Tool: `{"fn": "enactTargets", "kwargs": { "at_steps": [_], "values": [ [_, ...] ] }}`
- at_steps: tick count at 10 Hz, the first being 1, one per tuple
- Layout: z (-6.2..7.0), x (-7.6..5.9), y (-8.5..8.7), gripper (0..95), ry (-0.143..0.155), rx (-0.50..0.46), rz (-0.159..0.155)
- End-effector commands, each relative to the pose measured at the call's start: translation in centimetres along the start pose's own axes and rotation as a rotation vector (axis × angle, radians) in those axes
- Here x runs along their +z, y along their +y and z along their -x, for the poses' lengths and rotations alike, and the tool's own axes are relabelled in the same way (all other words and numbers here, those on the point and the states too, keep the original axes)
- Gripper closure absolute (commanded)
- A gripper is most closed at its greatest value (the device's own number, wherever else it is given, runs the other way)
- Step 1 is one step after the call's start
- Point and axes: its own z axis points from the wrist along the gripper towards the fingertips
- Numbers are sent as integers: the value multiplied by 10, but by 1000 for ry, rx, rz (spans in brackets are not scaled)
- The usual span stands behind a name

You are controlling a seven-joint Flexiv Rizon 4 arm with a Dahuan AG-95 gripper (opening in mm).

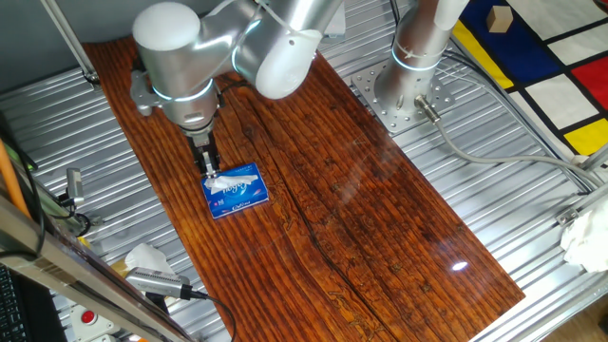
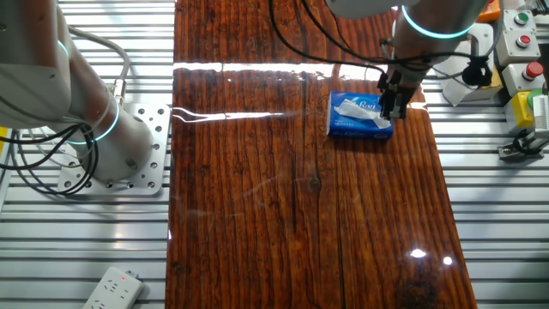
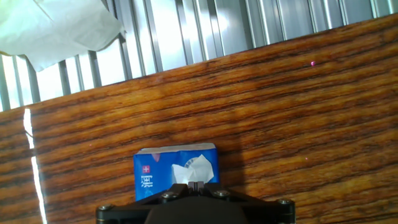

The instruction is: Pull out a napkin

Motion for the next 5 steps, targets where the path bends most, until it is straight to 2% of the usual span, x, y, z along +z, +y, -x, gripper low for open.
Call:
{"fn": "enactTargets", "kwargs": {
  "at_steps": [1,5],
  "values": [
    [3,9,1,760,2,17,23],
    [4,11,1,760,24,10,33]
  ]
}}
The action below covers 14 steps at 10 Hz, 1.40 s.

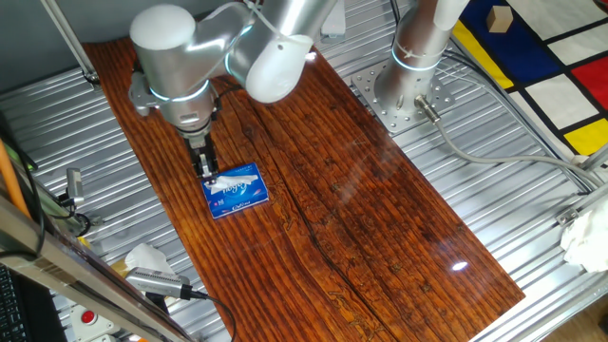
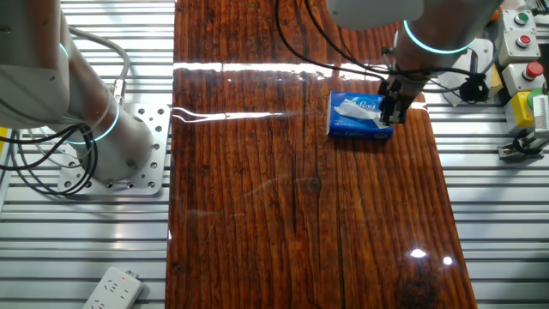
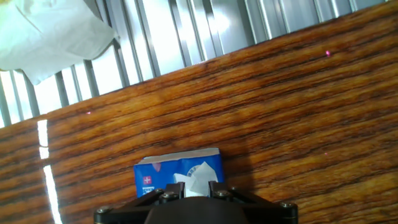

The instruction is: Pull out a napkin

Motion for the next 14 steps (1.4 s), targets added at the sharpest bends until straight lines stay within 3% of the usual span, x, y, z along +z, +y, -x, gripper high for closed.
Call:
{"fn": "enactTargets", "kwargs": {
  "at_steps": [1,2,4,6,14],
  "values": [
    [0,1,0,760,2,10,22],
    [0,3,0,760,3,17,34],
    [1,5,0,760,-3,46,27],
    [1,6,0,760,-41,50,11],
    [3,19,0,760,-37,31,9]
  ]
}}
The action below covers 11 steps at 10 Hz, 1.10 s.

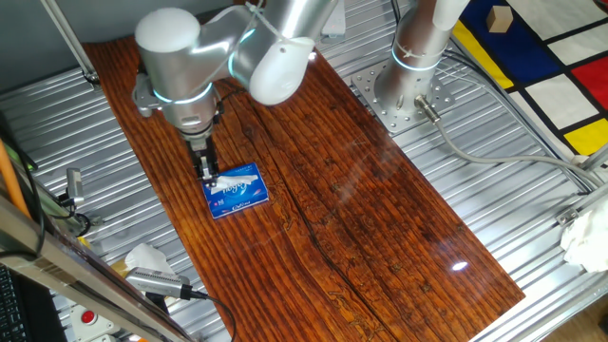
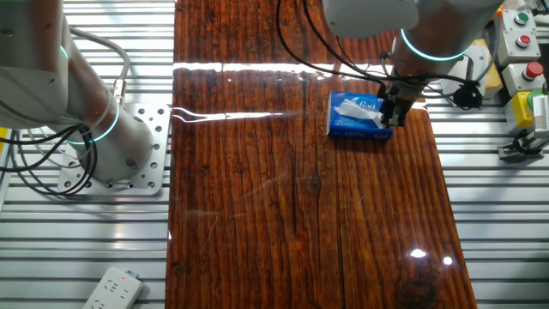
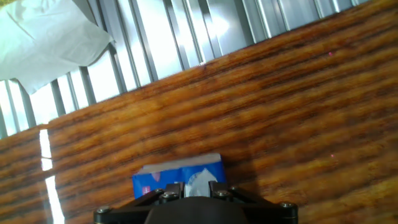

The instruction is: Pull out a napkin

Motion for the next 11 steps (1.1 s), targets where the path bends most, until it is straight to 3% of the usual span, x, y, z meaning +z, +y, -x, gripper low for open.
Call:
{"fn": "enactTargets", "kwargs": {
  "at_steps": [1,11],
  "values": [
    [-2,-1,-1,760,2,-5,-2],
    [-1,0,-1,760,18,-4,-1]
  ]
}}
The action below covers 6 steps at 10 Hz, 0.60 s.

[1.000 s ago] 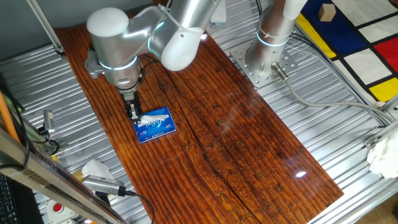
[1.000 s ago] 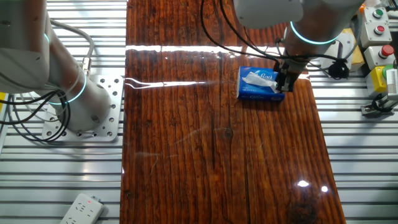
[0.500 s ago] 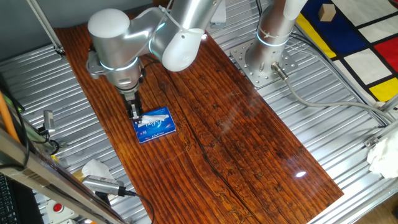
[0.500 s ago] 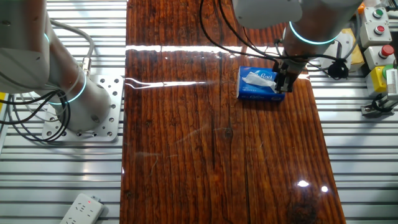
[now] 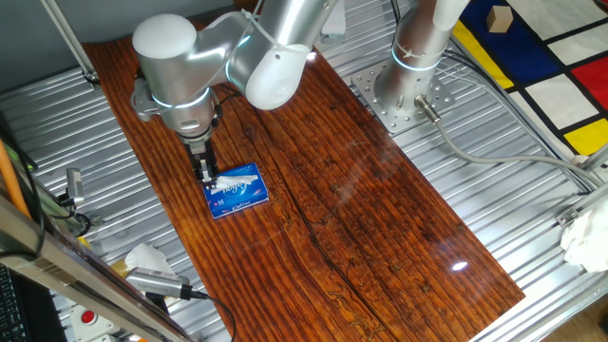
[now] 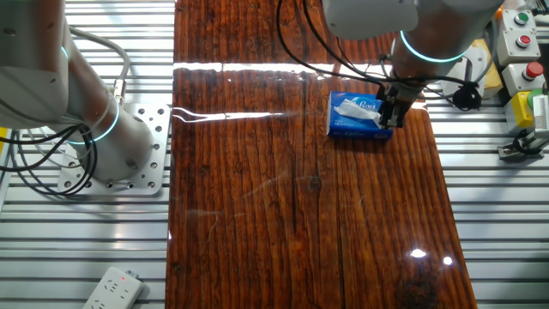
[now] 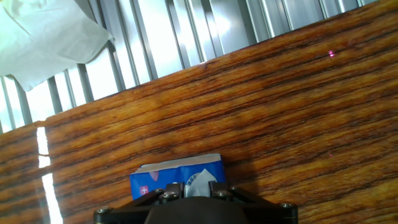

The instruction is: Pull out a napkin

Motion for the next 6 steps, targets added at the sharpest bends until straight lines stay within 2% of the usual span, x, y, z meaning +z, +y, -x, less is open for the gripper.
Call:
{"fn": "enactTargets", "kwargs": {
  "at_steps": [1,6],
  "values": [
    [0,1,0,760,1,-2,1],
    [1,6,0,760,1,0,2]
  ]
}}
